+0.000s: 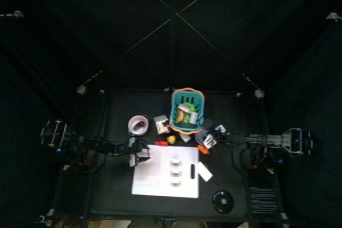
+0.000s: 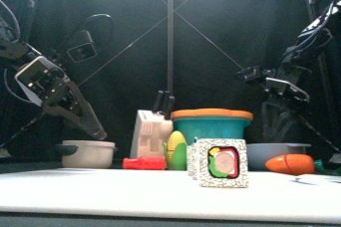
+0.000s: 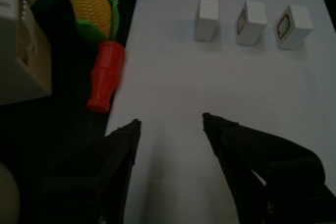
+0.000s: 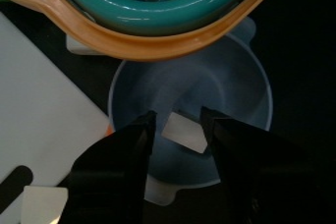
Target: Grab piece of sushi
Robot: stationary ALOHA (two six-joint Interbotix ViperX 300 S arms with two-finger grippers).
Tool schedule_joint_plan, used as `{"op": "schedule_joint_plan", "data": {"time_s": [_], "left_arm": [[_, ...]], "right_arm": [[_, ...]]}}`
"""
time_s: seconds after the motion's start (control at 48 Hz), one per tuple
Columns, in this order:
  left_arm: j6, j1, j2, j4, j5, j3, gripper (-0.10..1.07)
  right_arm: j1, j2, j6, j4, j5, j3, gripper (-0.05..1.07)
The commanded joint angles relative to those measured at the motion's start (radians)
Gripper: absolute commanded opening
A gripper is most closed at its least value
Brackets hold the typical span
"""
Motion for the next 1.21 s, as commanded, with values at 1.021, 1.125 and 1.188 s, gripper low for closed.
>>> {"op": "schedule_joint_plan", "data": {"time_s": [1.021,1.125,1.188], "left_arm": [[0.002,-0.003,-0.002,0.002,-0.003,-0.025,0.90],[0.002,-0.003,-0.003,0.002,-0.003,-0.025,0.90],[0.002,-0.003,-0.002,0.002,-0.003,-0.025,0.90]], "right_arm": [[0.423,0.417,-0.015,-0.077,0.054,-0.471,0.78],[0.425,0.436,-0.015,-0.080,0.054,-0.486,0.78],[0.426,0.443,-0.015,-0.080,0.054,-0.494,0.78]]}}
